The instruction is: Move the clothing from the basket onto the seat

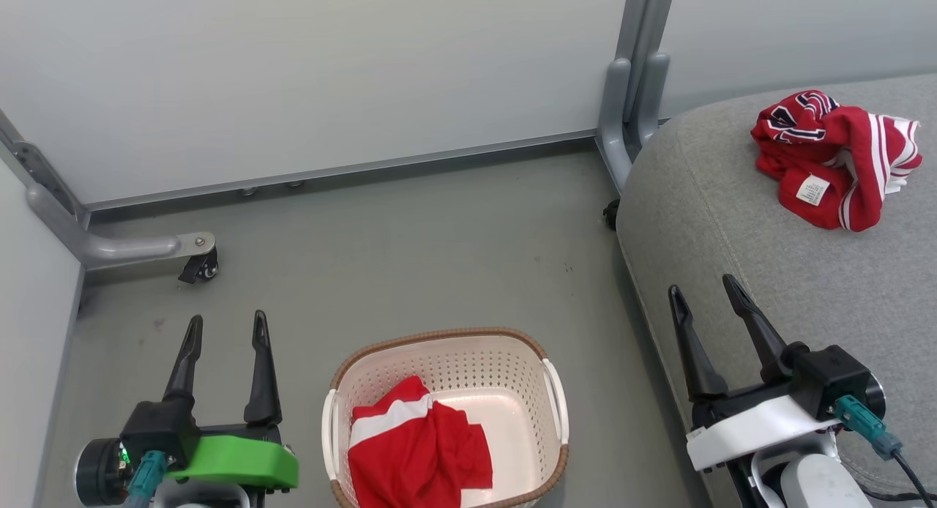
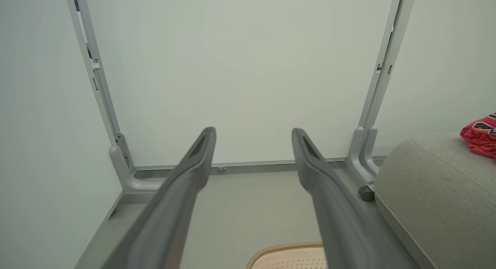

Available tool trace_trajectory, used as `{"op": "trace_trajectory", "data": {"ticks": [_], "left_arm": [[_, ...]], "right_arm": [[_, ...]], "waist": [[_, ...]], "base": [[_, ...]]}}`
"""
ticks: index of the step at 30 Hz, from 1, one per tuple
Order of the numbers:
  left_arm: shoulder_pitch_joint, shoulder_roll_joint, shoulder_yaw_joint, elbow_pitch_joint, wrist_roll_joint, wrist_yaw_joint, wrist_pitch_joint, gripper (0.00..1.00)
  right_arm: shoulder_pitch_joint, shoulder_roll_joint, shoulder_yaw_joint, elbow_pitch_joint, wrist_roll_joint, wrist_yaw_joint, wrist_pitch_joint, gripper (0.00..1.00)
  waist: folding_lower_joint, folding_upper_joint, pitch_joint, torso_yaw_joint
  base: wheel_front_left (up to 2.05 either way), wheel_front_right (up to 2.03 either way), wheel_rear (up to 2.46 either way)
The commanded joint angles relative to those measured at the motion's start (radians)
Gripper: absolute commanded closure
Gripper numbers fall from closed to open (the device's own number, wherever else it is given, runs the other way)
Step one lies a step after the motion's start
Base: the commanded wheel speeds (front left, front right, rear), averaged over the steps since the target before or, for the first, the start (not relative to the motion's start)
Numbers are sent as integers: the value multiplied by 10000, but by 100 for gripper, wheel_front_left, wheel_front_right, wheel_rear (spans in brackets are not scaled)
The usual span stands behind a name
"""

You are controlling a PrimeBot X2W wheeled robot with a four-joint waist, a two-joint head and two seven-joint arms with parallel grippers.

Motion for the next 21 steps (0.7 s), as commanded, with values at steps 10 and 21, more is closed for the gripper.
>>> {"op": "trace_trajectory", "data": {"ticks": [10,21], "left_arm": [[307,-3,-155,114,213,-138,-5,0],[285,-6,-142,114,248,-169,-5,0]], "right_arm": [[370,6,-67,22,-112,-7,-22,0],[305,6,-47,18,-133,-7,-22,0]], "waist": [[1,0,-120,18],[1,0,-97,-37]], "base": [[0,0,0],[0,0,0]]}}
